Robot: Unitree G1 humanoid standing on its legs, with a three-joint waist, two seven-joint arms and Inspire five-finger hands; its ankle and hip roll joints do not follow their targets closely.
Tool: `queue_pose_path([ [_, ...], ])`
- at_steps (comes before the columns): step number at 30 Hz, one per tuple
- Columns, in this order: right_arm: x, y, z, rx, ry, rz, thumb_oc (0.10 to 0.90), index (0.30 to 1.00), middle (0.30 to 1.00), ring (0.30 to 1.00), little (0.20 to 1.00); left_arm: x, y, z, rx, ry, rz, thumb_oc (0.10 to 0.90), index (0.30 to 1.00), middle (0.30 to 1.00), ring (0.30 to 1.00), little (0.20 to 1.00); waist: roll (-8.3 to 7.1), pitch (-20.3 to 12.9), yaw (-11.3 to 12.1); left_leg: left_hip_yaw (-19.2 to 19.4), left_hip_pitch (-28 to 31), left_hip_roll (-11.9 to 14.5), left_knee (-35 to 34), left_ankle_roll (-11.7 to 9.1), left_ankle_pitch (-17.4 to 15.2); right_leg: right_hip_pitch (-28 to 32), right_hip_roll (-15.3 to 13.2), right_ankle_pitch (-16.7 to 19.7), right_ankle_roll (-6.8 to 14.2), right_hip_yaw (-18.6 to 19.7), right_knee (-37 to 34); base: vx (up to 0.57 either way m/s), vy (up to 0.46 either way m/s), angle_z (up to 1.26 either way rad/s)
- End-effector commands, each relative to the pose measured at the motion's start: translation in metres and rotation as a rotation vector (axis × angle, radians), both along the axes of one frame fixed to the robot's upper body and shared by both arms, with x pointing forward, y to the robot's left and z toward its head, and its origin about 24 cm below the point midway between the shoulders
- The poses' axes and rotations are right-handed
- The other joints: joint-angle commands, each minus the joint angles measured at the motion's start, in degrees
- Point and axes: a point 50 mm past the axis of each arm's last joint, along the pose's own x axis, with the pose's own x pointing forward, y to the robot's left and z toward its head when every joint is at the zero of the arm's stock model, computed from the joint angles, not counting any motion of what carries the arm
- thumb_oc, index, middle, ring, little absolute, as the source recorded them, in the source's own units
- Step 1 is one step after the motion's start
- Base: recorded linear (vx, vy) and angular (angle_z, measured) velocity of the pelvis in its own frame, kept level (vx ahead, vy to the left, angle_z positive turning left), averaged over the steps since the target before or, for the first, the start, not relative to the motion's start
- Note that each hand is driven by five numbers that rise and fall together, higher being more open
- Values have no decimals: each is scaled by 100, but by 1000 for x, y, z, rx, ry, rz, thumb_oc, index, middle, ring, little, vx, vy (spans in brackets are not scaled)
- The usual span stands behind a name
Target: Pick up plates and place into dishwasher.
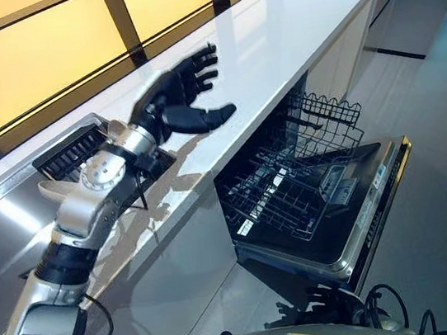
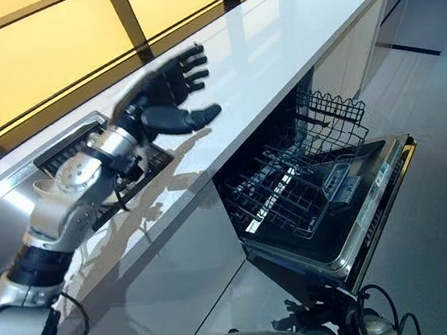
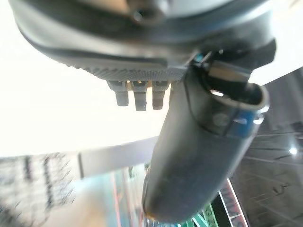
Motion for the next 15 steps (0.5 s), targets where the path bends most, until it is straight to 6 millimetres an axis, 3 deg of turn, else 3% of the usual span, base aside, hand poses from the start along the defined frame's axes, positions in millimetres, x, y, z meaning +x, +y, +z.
queue_pose_path([
  [1, 18, 30, -1, 38, -63, 46, 800, 900, 900, 900, 900, -4, 27, 112, -53, -473, 180, 800, 900, 900, 900, 900, -51, -103, 21, 330, 84, -522, 38, 247, -409, 225, 196, -311, 130, 240, 54, 46, 20, -1],
  [7, 14, 26, -2, 19, -45, 42, 800, 900, 900, 900, 900, -3, 58, 154, 126, -637, 457, 800, 900, 900, 900, 900, 16, -141, 25, 351, 105, -528, 38, 229, -452, 256, 196, -363, 153, 214, 54, 54, 15, 0],
  [11, 6, 17, -3, -6, -22, 37, 800, 900, 900, 900, 900, -9, 81, 188, 527, -819, 705, 800, 900, 900, 900, 900, 95, -145, -6, 406, 102, -545, 38, 224, -445, 243, 176, -335, 199, 202, 54, 91, 36, 2],
  [15, -5, 8, -4, -28, 4, 29, 800, 900, 900, 900, 900, -17, 101, 210, 777, -897, 839, 800, 900, 900, 900, 900, 174, -131, -58, 483, 82, -565, 38, 221, -436, 200, 153, -277, 263, 218, 54, 98, 54, 2],
])
